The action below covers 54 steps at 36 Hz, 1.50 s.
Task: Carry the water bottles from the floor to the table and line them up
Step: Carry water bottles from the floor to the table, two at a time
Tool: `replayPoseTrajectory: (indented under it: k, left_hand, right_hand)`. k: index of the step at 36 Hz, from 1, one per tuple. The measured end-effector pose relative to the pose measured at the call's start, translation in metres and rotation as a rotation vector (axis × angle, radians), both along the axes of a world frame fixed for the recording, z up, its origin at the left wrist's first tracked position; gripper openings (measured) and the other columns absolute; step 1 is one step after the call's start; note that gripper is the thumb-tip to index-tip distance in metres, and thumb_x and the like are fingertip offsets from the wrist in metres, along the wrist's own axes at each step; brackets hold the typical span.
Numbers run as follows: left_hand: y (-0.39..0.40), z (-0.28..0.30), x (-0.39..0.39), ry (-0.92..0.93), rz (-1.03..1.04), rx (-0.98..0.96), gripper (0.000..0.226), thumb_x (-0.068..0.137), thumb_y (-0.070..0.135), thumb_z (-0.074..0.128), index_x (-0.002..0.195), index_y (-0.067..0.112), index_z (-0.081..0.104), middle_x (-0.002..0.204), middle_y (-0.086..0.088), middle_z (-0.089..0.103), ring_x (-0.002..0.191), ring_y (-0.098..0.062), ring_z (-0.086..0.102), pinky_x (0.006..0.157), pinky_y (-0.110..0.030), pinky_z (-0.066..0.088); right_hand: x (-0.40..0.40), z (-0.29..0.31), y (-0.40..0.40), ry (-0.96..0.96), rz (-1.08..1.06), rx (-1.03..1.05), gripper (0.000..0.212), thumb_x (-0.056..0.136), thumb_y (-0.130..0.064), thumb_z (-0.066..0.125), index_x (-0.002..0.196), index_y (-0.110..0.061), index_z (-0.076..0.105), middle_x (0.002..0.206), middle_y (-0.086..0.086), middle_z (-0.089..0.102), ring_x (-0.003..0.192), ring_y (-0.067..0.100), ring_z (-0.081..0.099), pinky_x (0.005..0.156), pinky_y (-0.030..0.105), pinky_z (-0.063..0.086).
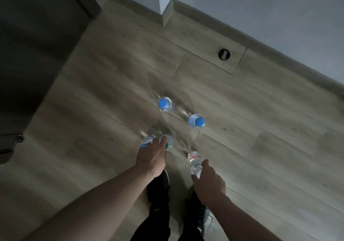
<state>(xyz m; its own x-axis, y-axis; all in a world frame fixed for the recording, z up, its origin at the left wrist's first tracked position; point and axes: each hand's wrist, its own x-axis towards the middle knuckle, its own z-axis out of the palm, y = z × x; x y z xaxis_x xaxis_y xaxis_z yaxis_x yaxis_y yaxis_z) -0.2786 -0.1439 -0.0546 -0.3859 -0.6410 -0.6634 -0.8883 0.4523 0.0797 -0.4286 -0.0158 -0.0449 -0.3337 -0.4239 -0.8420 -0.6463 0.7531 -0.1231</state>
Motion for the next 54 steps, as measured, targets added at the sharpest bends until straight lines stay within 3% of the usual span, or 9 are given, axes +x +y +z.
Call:
replayPoseTrajectory:
  k: [2,7,12,18,26,35,42,48,54]
  left_hand:
    - [-0.003,-0.007,-0.005,-0.023,-0.031,-0.024,0.036,0.102,0.032,0.045,0.136,0.023,0.037,0.124,-0.001,0.056,0.110,-0.024,0.062,0.079,-0.036,0.046]
    - [-0.005,0.001,-0.021,-0.098,-0.087,-0.043,0.030,0.100,0.023,0.052,0.128,0.023,0.041,0.117,0.000,0.064,0.108,-0.023,0.064,0.086,-0.037,0.046]
    - [0.008,0.060,-0.021,0.004,-0.067,-0.058,0.034,0.101,0.036,0.044,0.132,0.022,0.040,0.117,0.002,0.061,0.101,-0.021,0.065,0.068,-0.034,0.040]
    - [0.017,0.187,-0.010,0.077,-0.006,-0.043,0.044,0.097,0.043,0.049,0.135,0.023,0.040,0.116,0.001,0.060,0.093,-0.026,0.067,0.069,-0.039,0.050]
    - [0.038,0.420,0.001,0.231,0.044,-0.086,0.042,0.097,0.041,0.052,0.133,0.020,0.045,0.115,-0.004,0.060,0.091,-0.030,0.065,0.068,-0.038,0.049]
    - [0.062,0.602,0.029,0.498,0.106,-0.102,0.022,0.090,0.045,0.059,0.104,0.036,0.045,0.095,0.014,0.054,0.078,-0.011,0.060,0.065,-0.029,0.040]
    - [0.076,0.668,0.039,0.640,-0.036,-0.076,0.021,0.083,0.049,0.058,0.092,0.042,0.040,0.083,0.017,0.052,0.067,-0.001,0.052,0.057,-0.022,0.033]
    - [0.091,0.700,0.034,0.689,-0.102,-0.099,0.020,0.085,0.043,0.063,0.093,0.034,0.046,0.081,0.012,0.056,0.071,-0.010,0.055,0.062,-0.032,0.044]
    - [0.107,0.720,0.014,0.701,-0.258,-0.105,0.020,0.089,0.047,0.060,0.091,0.035,0.044,0.085,0.015,0.057,0.066,-0.002,0.054,0.053,-0.025,0.039]
  right_hand:
    - [-0.003,-0.008,-0.004,0.038,0.055,-0.004,0.057,0.098,-0.049,0.049,0.141,-0.019,0.026,0.123,0.003,0.064,0.109,0.026,0.065,0.085,0.034,0.044]
    - [-0.011,-0.003,-0.014,0.059,0.086,-0.041,0.037,0.101,-0.038,0.046,0.129,-0.021,0.029,0.107,0.004,0.070,0.095,0.027,0.069,0.070,0.032,0.038]
    - [-0.017,0.054,-0.017,0.034,0.011,-0.154,0.033,0.099,-0.035,0.051,0.120,-0.023,0.029,0.099,0.004,0.070,0.087,0.028,0.068,0.066,0.032,0.038]
    - [-0.029,0.183,-0.007,0.008,0.009,-0.261,0.031,0.099,-0.038,0.049,0.118,-0.024,0.029,0.101,0.007,0.068,0.091,0.034,0.068,0.067,0.036,0.041]
    - [-0.033,0.395,0.019,0.021,-0.013,-0.380,0.027,0.098,-0.037,0.049,0.115,-0.026,0.031,0.103,0.009,0.067,0.091,0.037,0.066,0.067,0.036,0.035]
    - [-0.023,0.581,0.067,0.048,-0.169,-0.516,0.023,0.094,-0.040,0.053,0.110,-0.027,0.042,0.093,0.006,0.066,0.081,0.033,0.063,0.063,0.035,0.042]
    - [0.000,0.648,0.105,0.176,-0.207,-0.596,0.023,0.094,-0.038,0.055,0.111,-0.025,0.047,0.089,0.005,0.066,0.078,0.031,0.061,0.059,0.032,0.034]
    - [0.006,0.676,0.142,0.234,-0.268,-0.666,0.016,0.090,-0.043,0.053,0.098,-0.038,0.040,0.072,-0.009,0.055,0.056,0.004,0.047,0.046,0.022,0.028]
    - [0.000,0.695,0.181,0.281,-0.308,-0.709,0.018,0.088,-0.045,0.052,0.094,-0.037,0.038,0.067,-0.009,0.054,0.058,0.009,0.051,0.049,0.030,0.033]
